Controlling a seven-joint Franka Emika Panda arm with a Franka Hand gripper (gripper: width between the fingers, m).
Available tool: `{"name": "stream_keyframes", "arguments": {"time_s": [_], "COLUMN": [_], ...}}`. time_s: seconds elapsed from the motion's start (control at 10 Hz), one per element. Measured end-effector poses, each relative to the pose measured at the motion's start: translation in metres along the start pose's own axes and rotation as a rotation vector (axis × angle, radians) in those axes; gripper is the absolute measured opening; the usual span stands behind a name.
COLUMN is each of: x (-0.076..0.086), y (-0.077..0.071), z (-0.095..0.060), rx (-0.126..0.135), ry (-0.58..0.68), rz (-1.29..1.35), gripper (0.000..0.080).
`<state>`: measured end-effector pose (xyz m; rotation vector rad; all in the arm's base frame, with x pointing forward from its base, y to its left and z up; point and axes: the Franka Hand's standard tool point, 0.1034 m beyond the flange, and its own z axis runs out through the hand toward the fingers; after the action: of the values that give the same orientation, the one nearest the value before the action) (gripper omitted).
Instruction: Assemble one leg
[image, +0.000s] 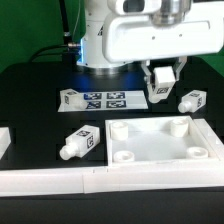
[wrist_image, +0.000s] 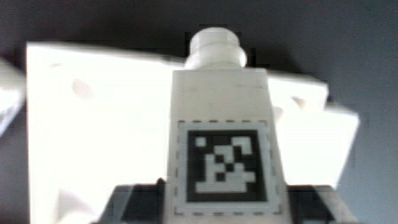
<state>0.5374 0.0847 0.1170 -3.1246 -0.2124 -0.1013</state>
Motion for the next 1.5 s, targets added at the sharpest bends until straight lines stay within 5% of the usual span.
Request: {"name": "stream_keyframes", "arguments": {"time_s": [0.2,0.5,0.9,1.5], "x": [-0.011,-0.003,0.053,0.057], "y": [-0.003,-0.001,0.006,0.008], "z": [0.005,0.003,-0.008,0.010], "rx": [-0.003,-0.012,-0.041,-0.054], "ry": [0.136,0.343,0.587,0.542], "rz": [-0.011,-0.019,-0.053,-0.095], "gripper": [0.0287,0.0287,0.0287,0.0287]}}
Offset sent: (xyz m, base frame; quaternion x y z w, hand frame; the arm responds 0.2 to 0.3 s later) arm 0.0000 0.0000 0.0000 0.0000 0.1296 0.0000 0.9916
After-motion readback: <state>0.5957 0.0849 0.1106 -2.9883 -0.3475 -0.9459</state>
